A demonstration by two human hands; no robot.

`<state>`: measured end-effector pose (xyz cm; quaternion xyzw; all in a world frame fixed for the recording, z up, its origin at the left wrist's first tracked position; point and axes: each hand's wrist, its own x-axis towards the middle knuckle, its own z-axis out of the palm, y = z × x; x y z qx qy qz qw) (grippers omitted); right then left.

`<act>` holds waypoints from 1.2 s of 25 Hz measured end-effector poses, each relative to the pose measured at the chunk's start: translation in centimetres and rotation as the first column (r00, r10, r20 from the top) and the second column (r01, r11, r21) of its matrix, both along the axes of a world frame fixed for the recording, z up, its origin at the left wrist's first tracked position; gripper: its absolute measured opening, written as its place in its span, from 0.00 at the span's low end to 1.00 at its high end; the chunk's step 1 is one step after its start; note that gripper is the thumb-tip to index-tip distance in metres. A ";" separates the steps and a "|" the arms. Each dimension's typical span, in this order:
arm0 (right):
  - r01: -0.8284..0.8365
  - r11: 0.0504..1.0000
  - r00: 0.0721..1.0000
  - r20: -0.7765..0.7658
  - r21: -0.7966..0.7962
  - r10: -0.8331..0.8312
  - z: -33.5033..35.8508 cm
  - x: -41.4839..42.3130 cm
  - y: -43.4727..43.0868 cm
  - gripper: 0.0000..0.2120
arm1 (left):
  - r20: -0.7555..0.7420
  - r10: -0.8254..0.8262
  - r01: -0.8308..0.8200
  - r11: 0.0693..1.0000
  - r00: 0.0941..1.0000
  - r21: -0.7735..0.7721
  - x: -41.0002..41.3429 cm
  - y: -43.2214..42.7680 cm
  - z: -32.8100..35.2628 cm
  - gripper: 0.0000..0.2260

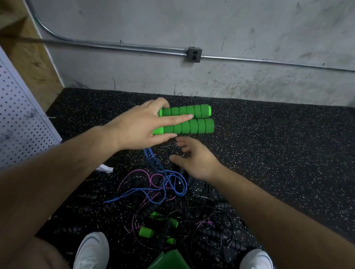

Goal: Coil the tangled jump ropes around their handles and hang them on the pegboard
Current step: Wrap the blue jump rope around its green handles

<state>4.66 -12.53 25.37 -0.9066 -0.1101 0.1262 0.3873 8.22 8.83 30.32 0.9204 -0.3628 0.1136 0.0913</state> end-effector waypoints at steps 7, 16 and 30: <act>-0.129 0.988 0.991 -0.025 0.078 0.132 -2.8 1.3 9.4 0.17 | -0.060 0.035 -0.039 0.997 0.998 -0.064 -0.5 1.2 -0.2 0.26; -0.214 0.963 0.937 -0.244 0.161 0.249 0.6 2.9 2.6 0.11 | -0.160 0.079 -0.101 0.986 0.984 -0.131 -1.3 5.2 -1.3 0.26; -0.030 0.999 1.000 0.002 -0.026 0.030 6.5 1.7 -6.9 0.15 | -0.028 -0.111 0.113 0.988 0.993 0.100 -1.1 1.6 -2.5 0.26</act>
